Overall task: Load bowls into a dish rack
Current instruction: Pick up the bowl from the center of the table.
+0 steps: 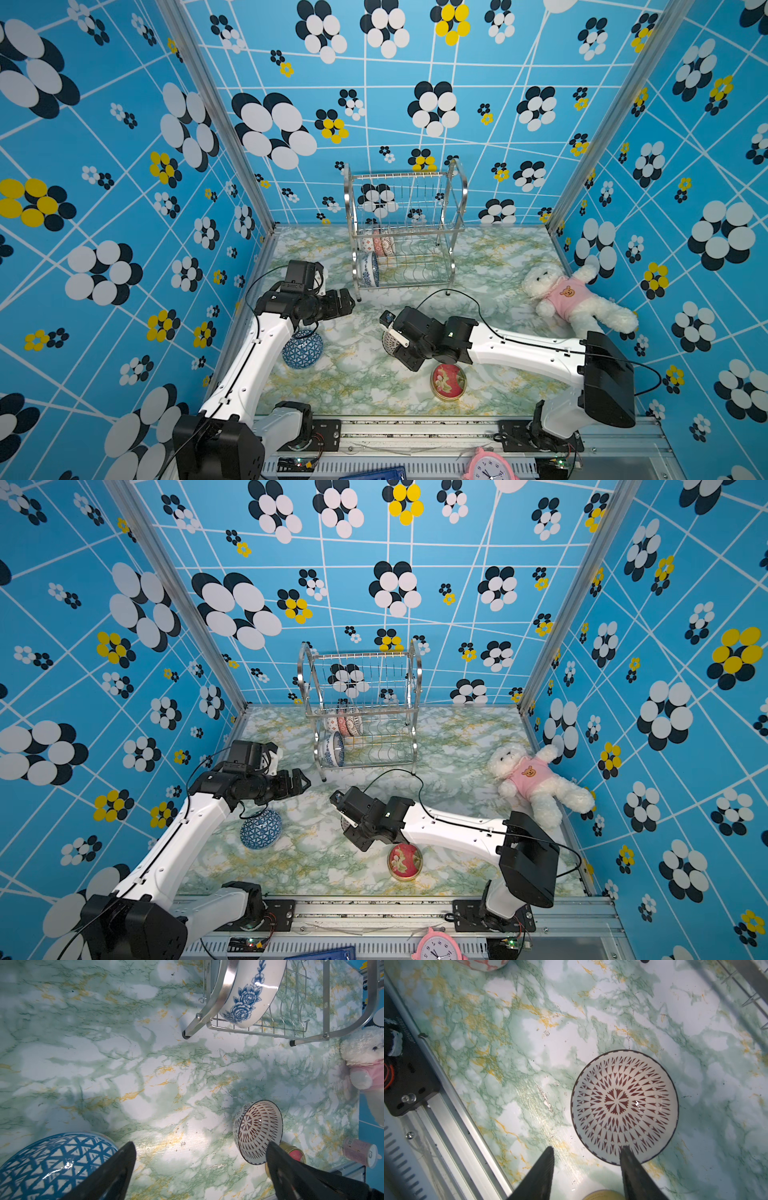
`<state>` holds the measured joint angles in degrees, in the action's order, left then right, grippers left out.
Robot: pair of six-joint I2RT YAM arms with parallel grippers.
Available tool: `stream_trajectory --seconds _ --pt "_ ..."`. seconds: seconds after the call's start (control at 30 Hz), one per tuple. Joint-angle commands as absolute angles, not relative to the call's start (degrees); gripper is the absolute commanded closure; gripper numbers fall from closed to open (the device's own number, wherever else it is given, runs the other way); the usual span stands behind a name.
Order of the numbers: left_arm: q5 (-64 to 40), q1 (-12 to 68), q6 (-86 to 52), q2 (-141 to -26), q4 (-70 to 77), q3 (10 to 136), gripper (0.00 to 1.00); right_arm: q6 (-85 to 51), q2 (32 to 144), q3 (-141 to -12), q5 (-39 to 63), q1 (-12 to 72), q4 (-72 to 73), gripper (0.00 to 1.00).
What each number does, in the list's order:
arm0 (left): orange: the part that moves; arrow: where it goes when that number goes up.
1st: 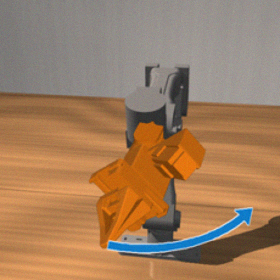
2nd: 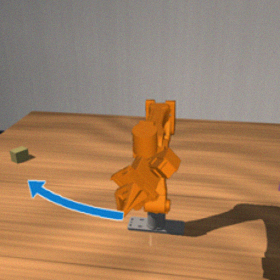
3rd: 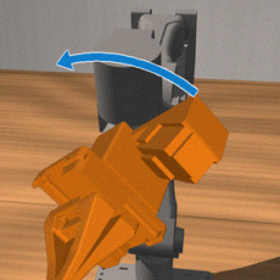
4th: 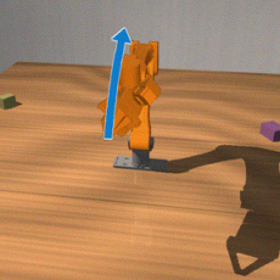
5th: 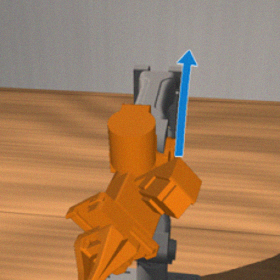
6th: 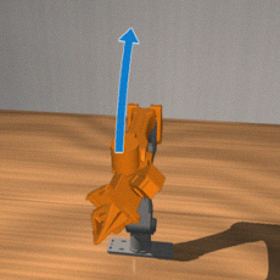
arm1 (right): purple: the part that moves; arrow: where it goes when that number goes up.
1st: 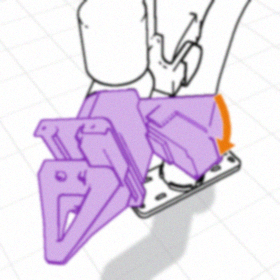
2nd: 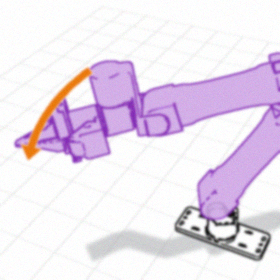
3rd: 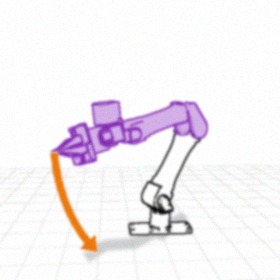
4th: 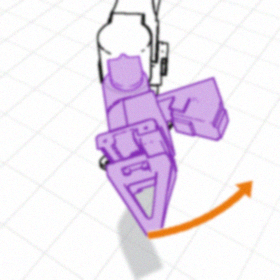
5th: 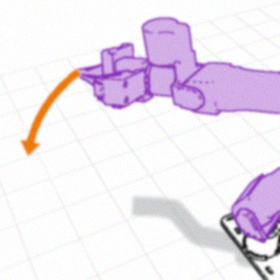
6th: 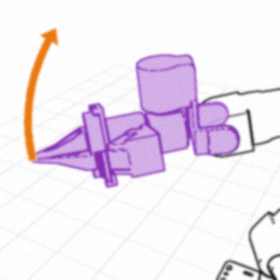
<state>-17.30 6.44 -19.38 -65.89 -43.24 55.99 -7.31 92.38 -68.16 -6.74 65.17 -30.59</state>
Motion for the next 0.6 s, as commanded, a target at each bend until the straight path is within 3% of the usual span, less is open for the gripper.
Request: stream_trajectory --seconds 0.0,0.57 --pt "-16.5 5.7 -17.1 -64.5 -41.5 53.6 0.01 -9.3 94.8 -71.5 -8.8 66.1 -35.1 0.47" --pt "7.5 1.9 -20.5 -58.4 -44.0 52.8 0.01 -12.2 105.4 -81.2 -9.0 68.0 -41.0 0.57"
